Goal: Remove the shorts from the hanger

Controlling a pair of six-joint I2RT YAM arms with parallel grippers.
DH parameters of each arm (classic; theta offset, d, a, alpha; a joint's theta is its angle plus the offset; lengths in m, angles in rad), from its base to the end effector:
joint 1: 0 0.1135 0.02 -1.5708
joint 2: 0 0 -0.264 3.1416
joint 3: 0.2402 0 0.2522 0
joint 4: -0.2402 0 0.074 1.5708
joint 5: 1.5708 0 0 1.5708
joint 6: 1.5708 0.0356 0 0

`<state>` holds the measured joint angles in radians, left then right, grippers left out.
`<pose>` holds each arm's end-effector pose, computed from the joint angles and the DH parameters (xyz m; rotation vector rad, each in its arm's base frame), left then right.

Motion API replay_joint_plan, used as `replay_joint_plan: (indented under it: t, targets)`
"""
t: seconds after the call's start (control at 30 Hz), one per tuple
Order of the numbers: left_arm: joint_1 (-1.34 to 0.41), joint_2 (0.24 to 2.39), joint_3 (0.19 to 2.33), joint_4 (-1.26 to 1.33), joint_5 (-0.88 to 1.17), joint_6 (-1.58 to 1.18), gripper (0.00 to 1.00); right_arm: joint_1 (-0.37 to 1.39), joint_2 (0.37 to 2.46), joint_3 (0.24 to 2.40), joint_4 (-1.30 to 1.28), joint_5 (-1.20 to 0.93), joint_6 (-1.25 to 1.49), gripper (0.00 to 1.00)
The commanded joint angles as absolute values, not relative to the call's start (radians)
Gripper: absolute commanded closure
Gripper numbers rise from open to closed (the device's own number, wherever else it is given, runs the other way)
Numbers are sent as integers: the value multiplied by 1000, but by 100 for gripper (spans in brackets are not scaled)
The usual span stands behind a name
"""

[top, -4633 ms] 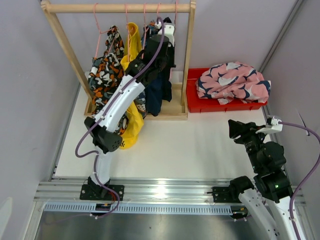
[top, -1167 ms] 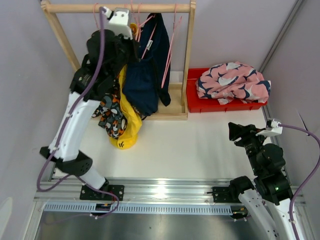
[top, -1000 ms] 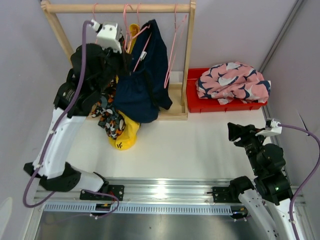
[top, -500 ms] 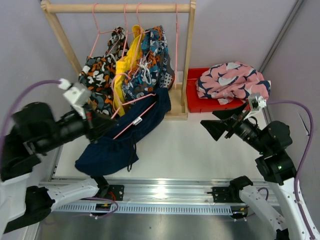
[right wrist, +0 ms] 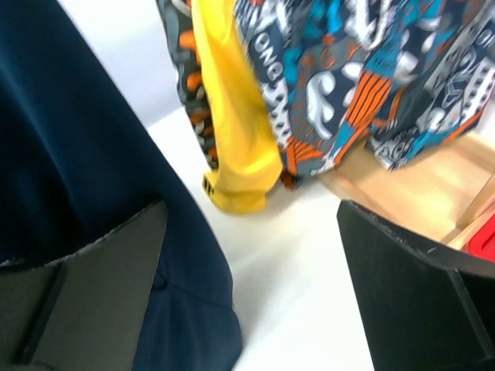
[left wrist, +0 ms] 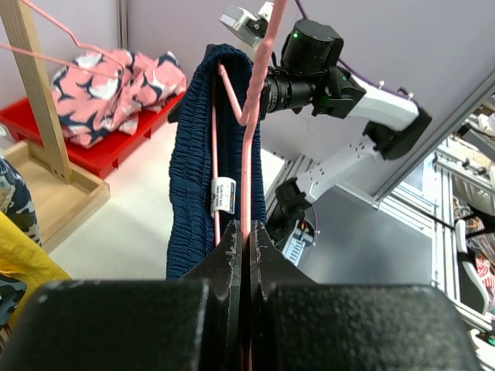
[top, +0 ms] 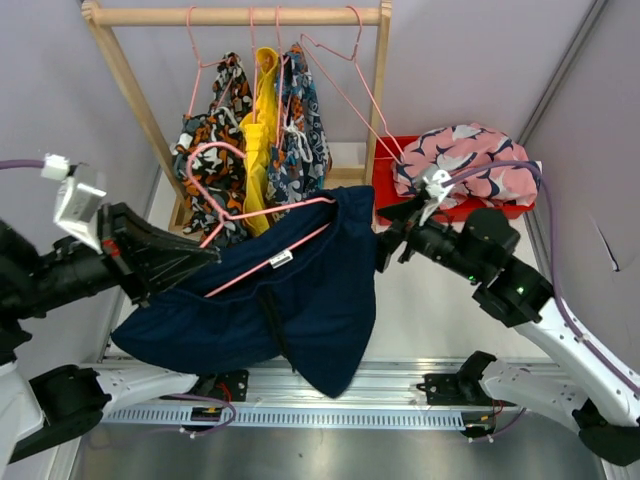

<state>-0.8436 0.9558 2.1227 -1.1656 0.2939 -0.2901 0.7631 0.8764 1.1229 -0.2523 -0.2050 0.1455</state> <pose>0.0035 -0.0194 0.5781 0.6924 1.5345 -1.1033 0.1271 0.1316 0.4337 -0.6568 1.5082 0.8652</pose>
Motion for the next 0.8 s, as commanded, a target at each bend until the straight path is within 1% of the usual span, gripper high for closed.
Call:
replay_joint_plan:
  t: [0.0, 0.2, 0.27, 0.37, 0.4, 0.53, 0.67, 0.77]
  targets:
    - [-853, 980, 2125, -1078, 304, -308, 100, 842, 893, 1161, -160, -55, 75, 1]
    - [-853, 977, 2121, -1088, 267, -301, 100, 910, 900, 1120, -89, -49, 101, 1]
    - [-853, 979, 2128, -1091, 244, -298, 100, 926, 896, 1114, -109, -34, 94, 1]
    - [-854, 982, 2137, -1109, 206, -291, 100, 953, 848, 1114, -184, 72, 65, 1]
    - [-854, 982, 2137, -1112, 196, -287, 100, 953, 827, 1112, -204, 143, 58, 0]
    - [-854, 986, 2135, -1118, 175, -282, 100, 960, 707, 1106, -311, 314, 48, 1]
    - [-854, 1002, 2135, -1109, 187, -284, 100, 959, 624, 1072, -333, 322, 48, 1]
    - [-854, 1009, 2137, -1103, 192, -284, 100, 960, 647, 1039, -281, 249, 70, 1]
